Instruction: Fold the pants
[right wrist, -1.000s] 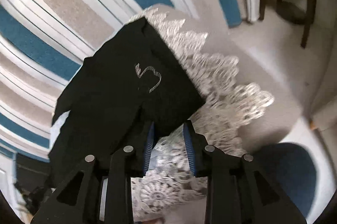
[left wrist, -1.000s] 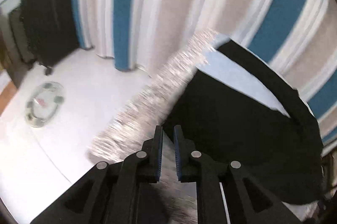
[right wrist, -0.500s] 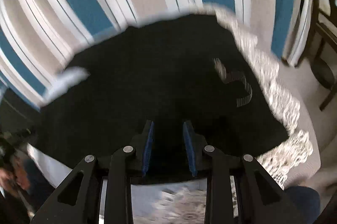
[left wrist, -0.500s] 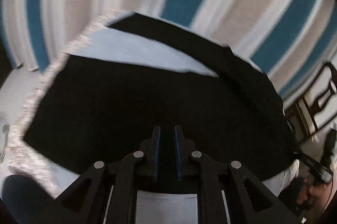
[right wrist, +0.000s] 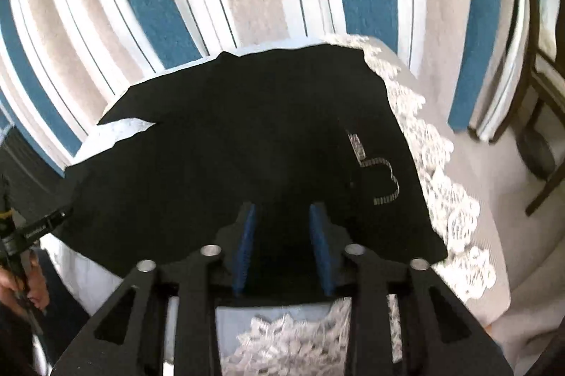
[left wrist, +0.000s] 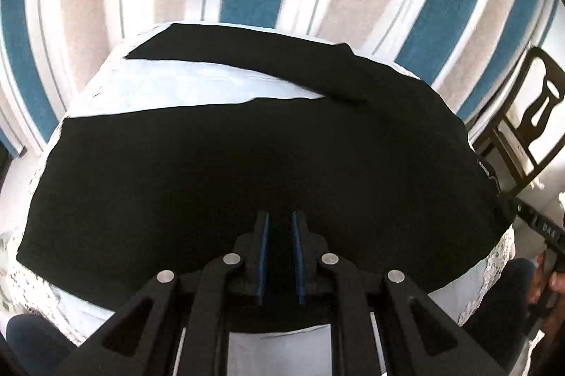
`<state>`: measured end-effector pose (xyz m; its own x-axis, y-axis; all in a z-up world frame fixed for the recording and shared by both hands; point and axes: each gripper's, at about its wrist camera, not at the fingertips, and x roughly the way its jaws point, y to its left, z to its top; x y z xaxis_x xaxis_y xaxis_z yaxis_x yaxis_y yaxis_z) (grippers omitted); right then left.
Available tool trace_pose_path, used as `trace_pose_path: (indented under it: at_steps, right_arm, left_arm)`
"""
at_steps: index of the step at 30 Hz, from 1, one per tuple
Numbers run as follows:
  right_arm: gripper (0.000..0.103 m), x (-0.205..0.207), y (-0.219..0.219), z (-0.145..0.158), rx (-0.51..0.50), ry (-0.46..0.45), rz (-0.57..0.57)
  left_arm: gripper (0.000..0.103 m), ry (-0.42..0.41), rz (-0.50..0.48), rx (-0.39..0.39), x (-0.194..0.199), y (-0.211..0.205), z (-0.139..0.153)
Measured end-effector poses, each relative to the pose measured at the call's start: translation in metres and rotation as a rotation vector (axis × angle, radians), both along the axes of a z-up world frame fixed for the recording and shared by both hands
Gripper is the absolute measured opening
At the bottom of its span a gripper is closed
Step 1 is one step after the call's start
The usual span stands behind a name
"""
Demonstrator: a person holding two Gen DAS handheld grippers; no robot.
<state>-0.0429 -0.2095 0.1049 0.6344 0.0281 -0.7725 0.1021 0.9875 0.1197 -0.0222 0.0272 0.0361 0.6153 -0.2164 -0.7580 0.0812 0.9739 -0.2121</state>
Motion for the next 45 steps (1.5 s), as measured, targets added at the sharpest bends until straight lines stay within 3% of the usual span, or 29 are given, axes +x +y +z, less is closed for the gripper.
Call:
trace_pose_path:
  at_steps: [2, 7, 17, 24, 28, 45]
  right_arm:
    - [0.039, 0.007, -0.006, -0.003, -0.006, -0.014, -0.021]
    - [0.039, 0.024, -0.040, -0.034, 0.015, 0.098, -0.136]
    - [0.039, 0.002, 0.004, -0.005, 0.000, 0.021, 0.013]
    - [0.039, -0.008, 0.035, -0.027, -0.012, 0.067, 0.135]
    - [0.039, -0.009, 0.036, -0.041, -0.041, 0.100, 0.149]
    - [0.044, -0.011, 0.039, -0.024, -0.010, 0.079, 0.137]
  left_arm:
    - [0.015, 0.005, -0.015, -0.002, 0.003, -0.006, -0.001]
    - [0.015, 0.047, -0.020, 0.073, 0.013, -0.025, -0.012]
    - [0.022, 0.013, -0.019, 0.108, 0.003, -0.033, 0.005]
    - [0.023, 0.038, -0.041, 0.116, -0.001, -0.042, -0.006]
    - [0.025, 0.031, -0.047, 0.142, -0.002, -0.047, -0.015]
    - [0.025, 0.023, 0.020, 0.141, 0.002, -0.023, -0.002]
